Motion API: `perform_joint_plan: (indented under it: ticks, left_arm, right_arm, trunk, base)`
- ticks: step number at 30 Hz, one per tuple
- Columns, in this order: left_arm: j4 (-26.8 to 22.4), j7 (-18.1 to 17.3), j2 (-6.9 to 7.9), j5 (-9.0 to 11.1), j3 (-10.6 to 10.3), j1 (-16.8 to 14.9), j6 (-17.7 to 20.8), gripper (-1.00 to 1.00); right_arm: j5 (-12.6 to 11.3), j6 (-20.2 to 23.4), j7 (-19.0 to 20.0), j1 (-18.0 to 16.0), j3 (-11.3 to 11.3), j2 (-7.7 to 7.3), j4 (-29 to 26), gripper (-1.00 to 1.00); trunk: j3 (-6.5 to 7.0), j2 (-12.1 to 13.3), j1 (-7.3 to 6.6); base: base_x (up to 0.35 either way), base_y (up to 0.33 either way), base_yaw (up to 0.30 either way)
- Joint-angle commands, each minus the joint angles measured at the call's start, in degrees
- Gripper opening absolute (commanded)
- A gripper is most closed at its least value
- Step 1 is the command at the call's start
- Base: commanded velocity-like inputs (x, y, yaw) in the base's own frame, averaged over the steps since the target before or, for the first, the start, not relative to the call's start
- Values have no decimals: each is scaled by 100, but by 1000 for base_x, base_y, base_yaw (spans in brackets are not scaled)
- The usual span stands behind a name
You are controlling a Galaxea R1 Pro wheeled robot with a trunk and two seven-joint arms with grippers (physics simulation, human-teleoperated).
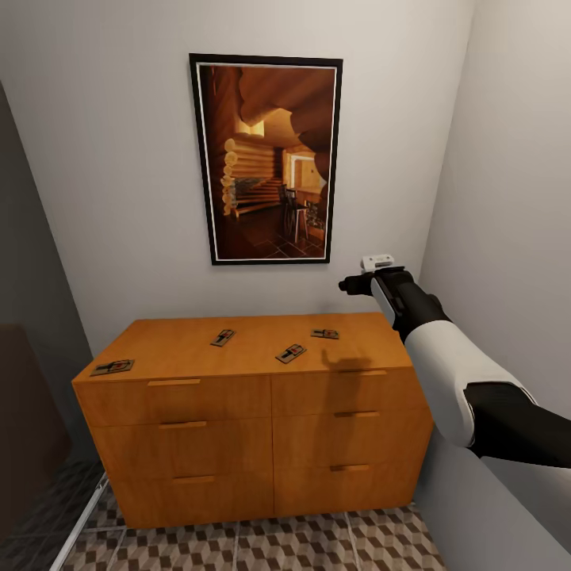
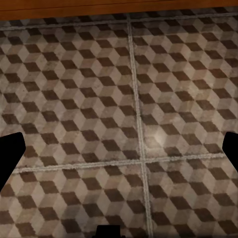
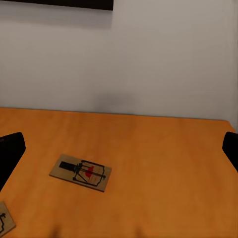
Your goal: Take the four mousetraps from the cabinet in the bathroom and place them on the bathroom floor. Make sure all four end up on the same floor surface, and ensure that at least two of them are either under or directly next to the same bathroom sink.
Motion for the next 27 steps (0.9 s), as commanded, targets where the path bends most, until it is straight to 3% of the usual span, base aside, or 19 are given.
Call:
perform_joint_plan:
  ticks: [1,16,27]
  left_arm:
    - [3,4,0,-4,-1,-3,-18,100]
    - [3,4,0,-3,-1,-3,-18,100]
    - [3,4,0,-3,-1,-3,-18,100]
  right_arm:
    - [60,31,28,-3,4,0,-8,100]
    - [71,39,11,-3,2,-23,0,100]
    - [72,39,10,0,3,-26,42,100]
  trunk:
    - [-7,-3,0]
    - [-18,-3,0]
    - [-19,-3,0]
  base:
    - [0,0,0]
    - [0,0,44]
    - [0,0,218]
